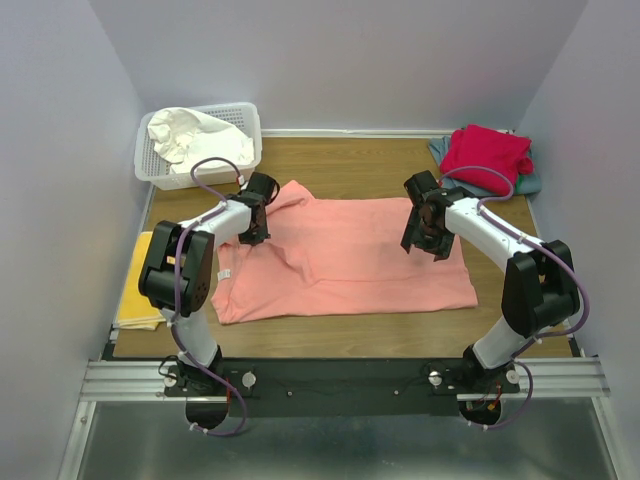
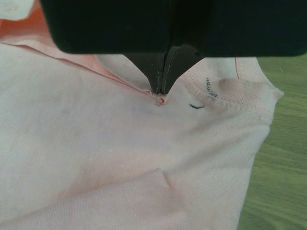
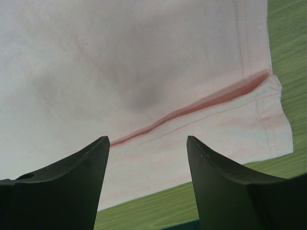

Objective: Fold and stack the t-shirts
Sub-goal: Fold the tshirt

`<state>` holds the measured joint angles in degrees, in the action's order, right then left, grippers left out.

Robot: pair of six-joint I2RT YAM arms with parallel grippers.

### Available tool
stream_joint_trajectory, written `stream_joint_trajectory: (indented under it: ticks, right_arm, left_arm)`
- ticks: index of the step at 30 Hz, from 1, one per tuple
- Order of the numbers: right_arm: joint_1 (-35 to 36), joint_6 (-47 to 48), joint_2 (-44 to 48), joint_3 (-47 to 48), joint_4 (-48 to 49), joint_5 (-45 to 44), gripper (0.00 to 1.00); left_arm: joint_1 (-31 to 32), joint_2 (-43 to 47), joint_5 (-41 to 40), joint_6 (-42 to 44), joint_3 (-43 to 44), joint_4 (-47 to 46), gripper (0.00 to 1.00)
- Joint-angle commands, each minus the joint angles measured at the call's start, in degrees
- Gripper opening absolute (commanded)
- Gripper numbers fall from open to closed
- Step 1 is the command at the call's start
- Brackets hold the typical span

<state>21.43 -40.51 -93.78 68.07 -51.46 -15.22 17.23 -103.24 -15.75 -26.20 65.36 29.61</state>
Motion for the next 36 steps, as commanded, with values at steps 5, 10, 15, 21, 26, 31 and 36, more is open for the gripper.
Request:
stream_joint_trajectory:
  ticks: [5, 10, 15, 21, 26, 31, 36]
  right_arm:
    - [0.5, -0.8, -0.7, -0.7, 0.4, 0.4, 0.74]
    - [0.5, -0.7, -0.9, -0.9, 0.5, 0.5, 0.74]
    - [0.4, -0.5, -1.1, -1.0, 0.9, 0.7, 0.74]
    - [0.5, -0.1, -1.7, -0.9, 1.2, 0.9, 0.74]
    - [0.5, 0.1, -1.8, -0.8, 1.2, 1.0, 0.74]
    - [0.5, 0.3, -2.5, -0.7, 1.4, 0.7, 0.74]
    - [0.5, 0.9, -3.9, 0.4, 1.4, -0.7, 0.74]
  left_arm:
    - [-0.4, 1.7, -5.0, -1.0, 1.7, 3.3, 0.0]
    - [-0.4, 5.0, -5.3, -2.0, 2.8, 6.0, 0.0]
    - [-0.4, 7.3, -6.0, -2.8, 3.8, 7.5, 0.0]
    - [-0.4, 8.2, -8.0, -3.4, 4.9, 7.9, 0.0]
    - [-0.4, 7.3, -8.8, -4.0, 6.0, 8.6, 0.0]
    - [-0.4, 4.8, -10.6, -5.7, 5.8, 10.4, 0.01]
    - [-0.4, 4.9, -15.5, -7.7, 7.6, 11.8, 0.32]
